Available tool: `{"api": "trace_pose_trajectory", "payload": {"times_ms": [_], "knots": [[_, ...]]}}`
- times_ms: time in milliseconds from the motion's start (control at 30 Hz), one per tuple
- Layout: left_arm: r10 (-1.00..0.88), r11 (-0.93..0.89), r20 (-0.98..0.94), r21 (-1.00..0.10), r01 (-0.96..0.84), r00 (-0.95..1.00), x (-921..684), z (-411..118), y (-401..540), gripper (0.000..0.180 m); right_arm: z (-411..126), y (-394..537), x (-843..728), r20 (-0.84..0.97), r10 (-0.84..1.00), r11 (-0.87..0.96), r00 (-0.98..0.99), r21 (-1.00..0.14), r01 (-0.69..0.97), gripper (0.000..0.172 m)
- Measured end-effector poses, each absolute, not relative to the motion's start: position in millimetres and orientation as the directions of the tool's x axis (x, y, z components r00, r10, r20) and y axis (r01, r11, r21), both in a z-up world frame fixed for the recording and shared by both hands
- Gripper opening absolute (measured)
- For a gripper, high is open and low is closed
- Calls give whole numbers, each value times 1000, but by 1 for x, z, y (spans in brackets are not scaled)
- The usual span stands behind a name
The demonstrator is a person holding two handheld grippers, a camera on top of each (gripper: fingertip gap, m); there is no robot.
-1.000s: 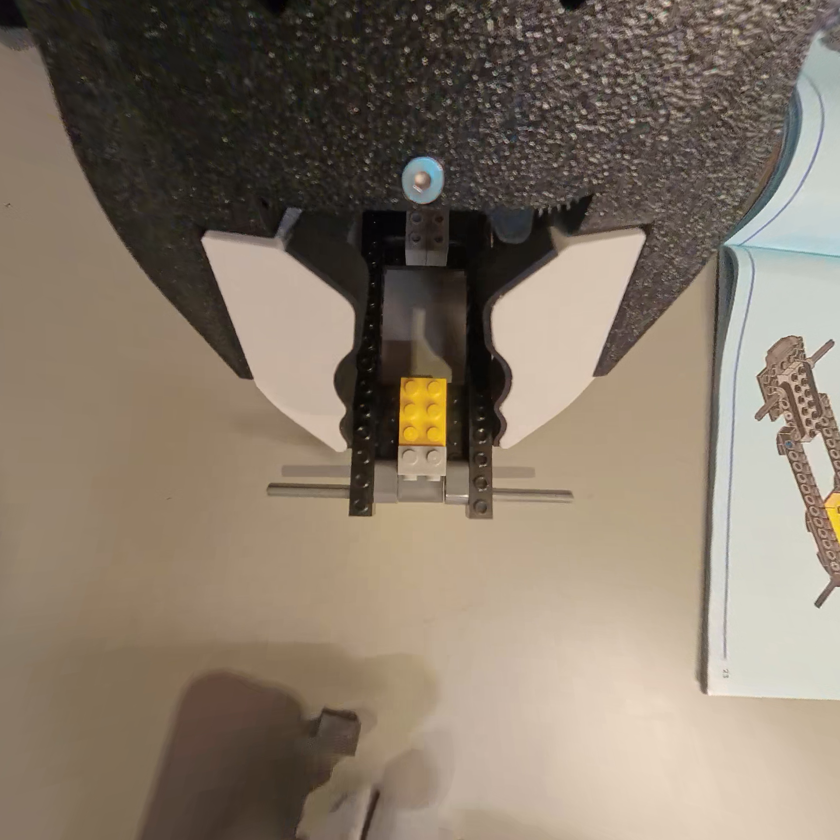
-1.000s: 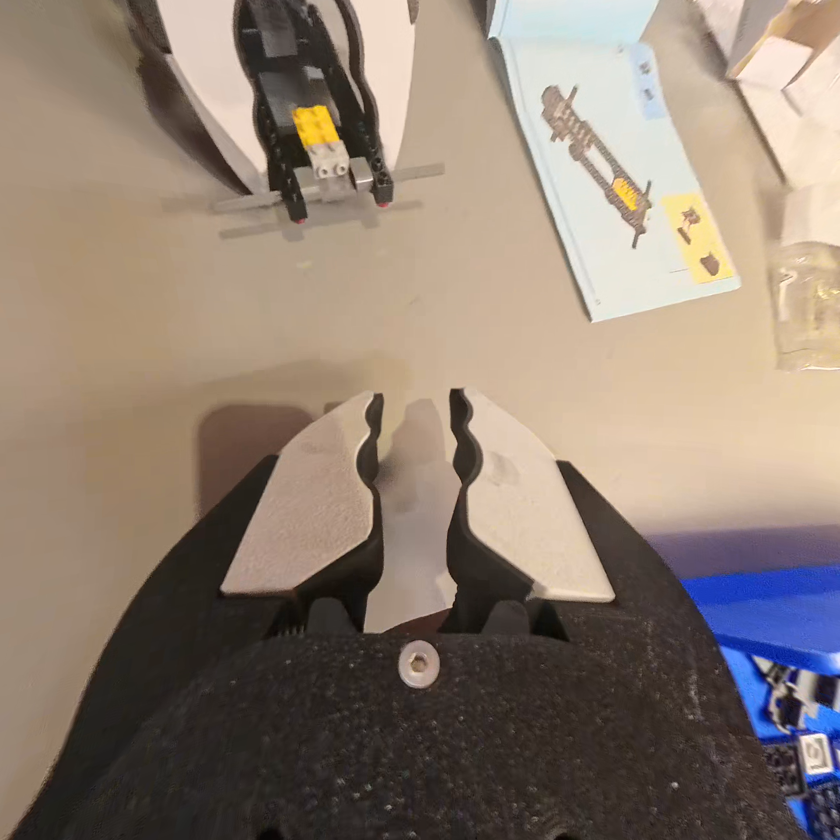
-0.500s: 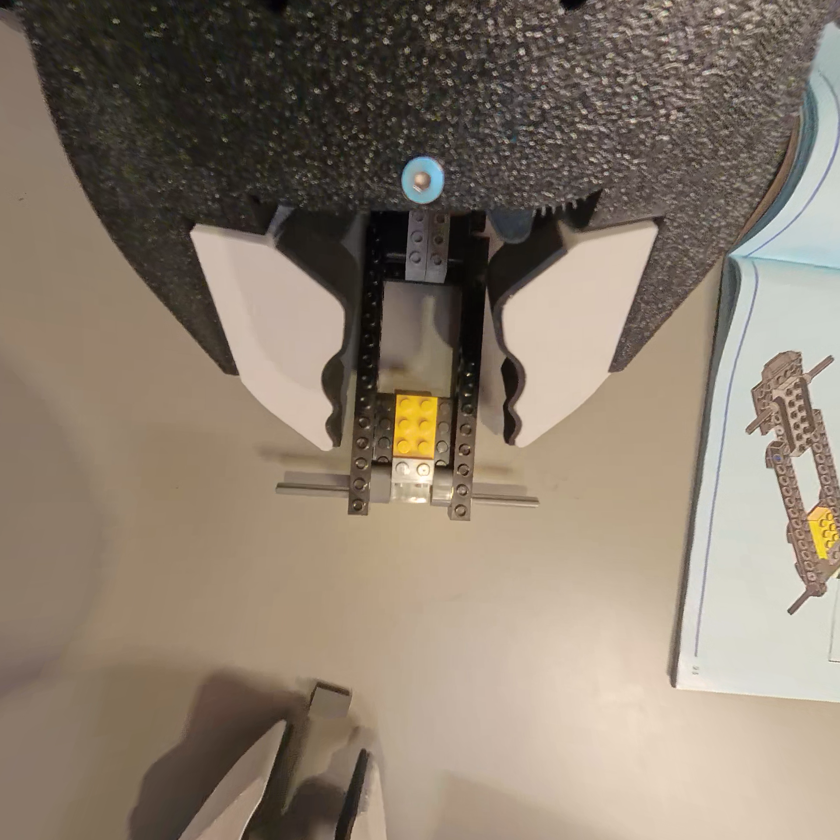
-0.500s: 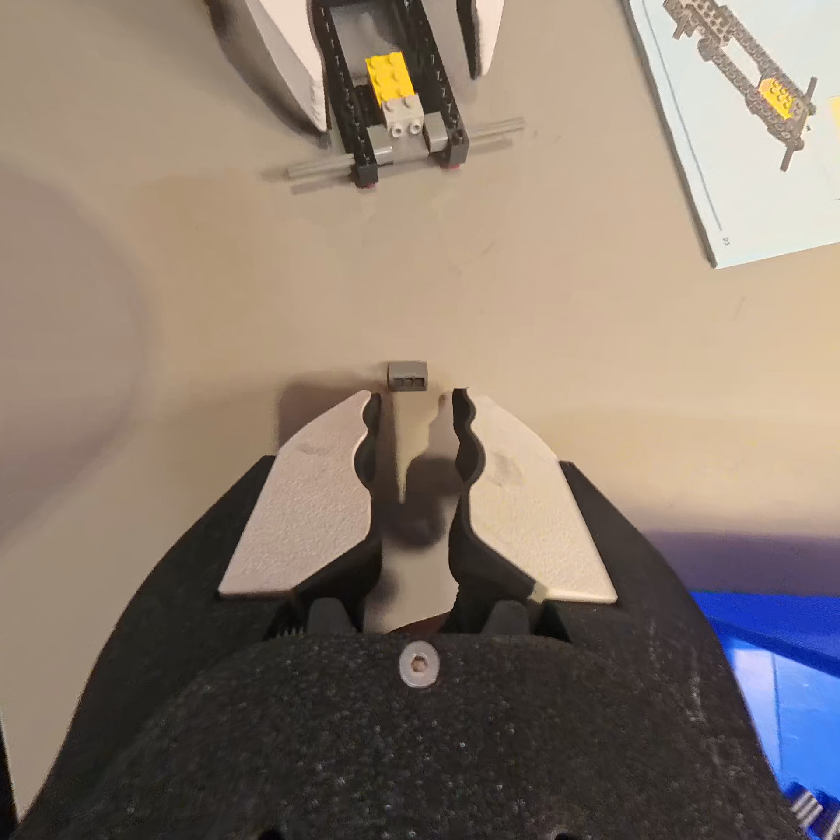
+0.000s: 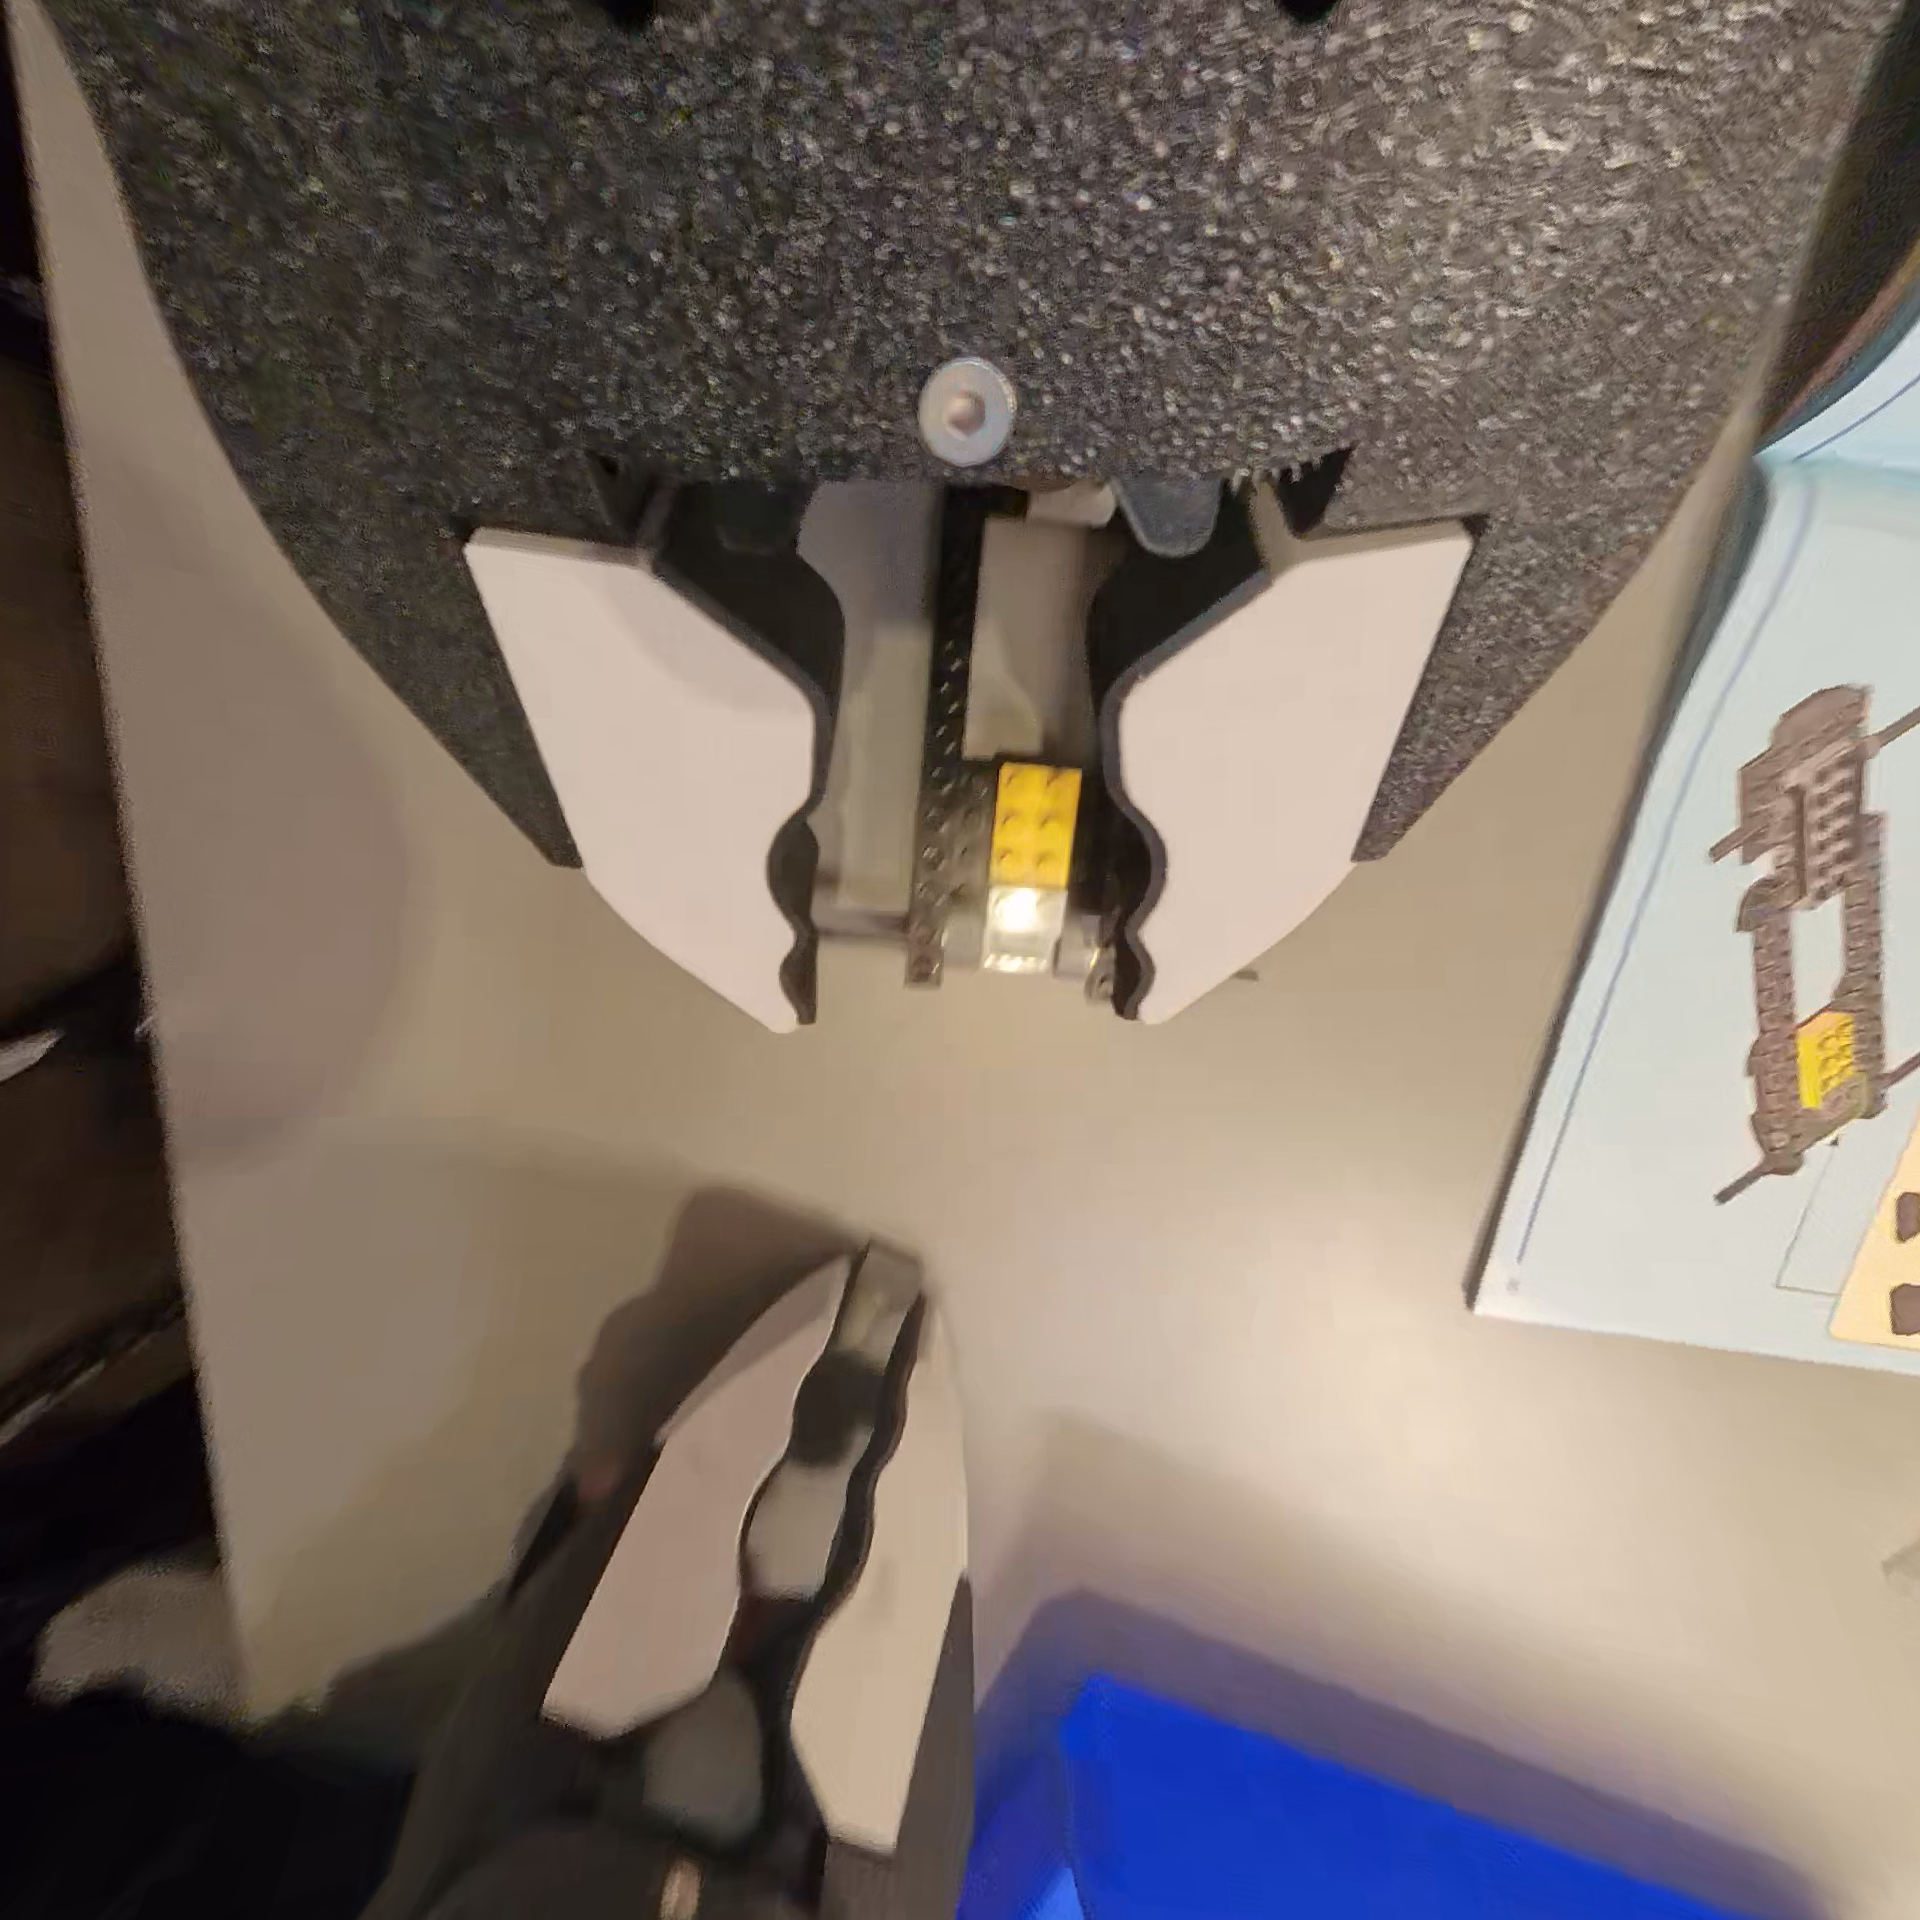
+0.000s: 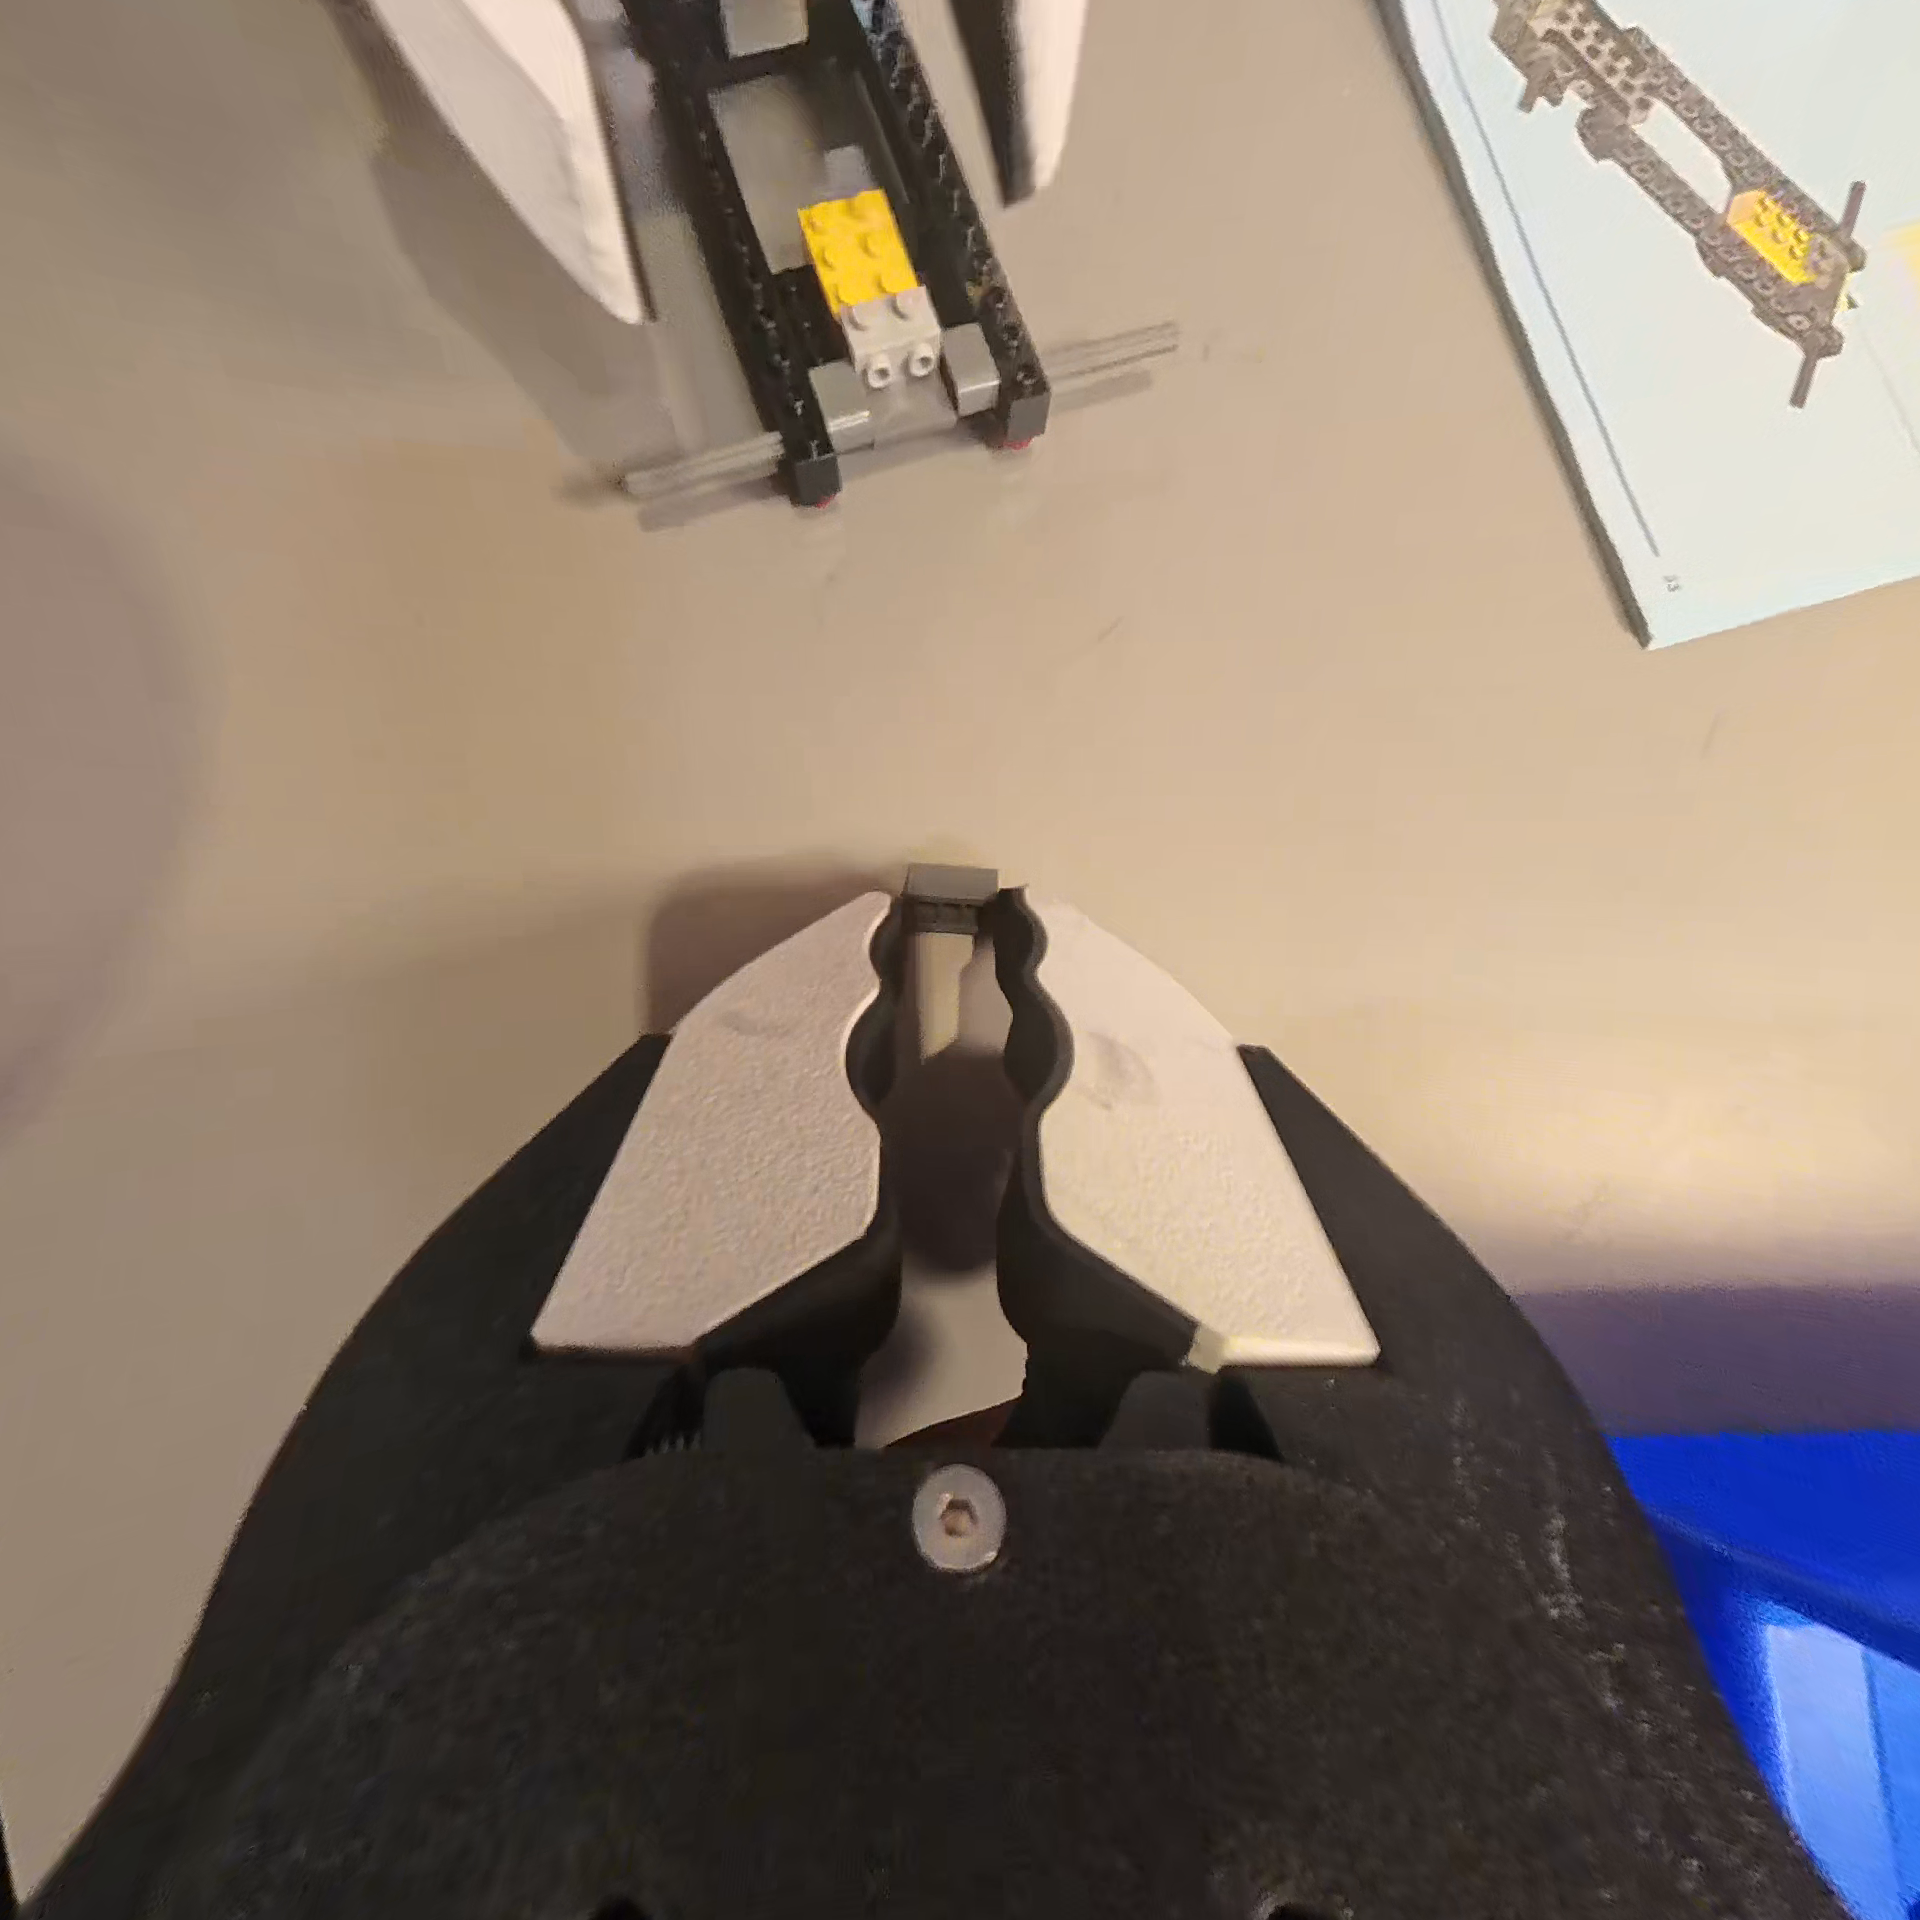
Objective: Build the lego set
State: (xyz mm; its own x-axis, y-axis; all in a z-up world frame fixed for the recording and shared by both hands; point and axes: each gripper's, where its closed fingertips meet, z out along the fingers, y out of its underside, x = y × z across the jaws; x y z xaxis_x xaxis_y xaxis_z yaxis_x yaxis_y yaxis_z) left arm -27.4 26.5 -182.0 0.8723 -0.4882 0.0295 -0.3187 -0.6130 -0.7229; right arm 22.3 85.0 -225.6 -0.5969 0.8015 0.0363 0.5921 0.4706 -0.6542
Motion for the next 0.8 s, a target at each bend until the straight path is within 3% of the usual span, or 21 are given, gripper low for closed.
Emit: {"api": "trace_pose_trajectory", "payload": {"times_ms": [167,300,500,633,800], "knots": [[-408,-660,112,-721,-208,906,-23,-182,38,51,-225,97,9,33,925,307,-379,-653,692,18],[-397,-657,103,-726,-204,912,-27,-180,33,51,-222,84,18,-89,946,173,-313,-677,716,30],[-383,-641,85,-741,-199,920,-35,-176,22,51,-215,63,29,-145,921,180,-363,-668,723,35],[-373,-629,73,-753,-194,925,-40,-173,12,51,-216,86,19,-40,959,186,-281,-660,728,35],[-369,-609,62,-770,-191,927,-43,-166,4,50,-226,68,23,-43,938,250,-344,-602,758,34]]}}
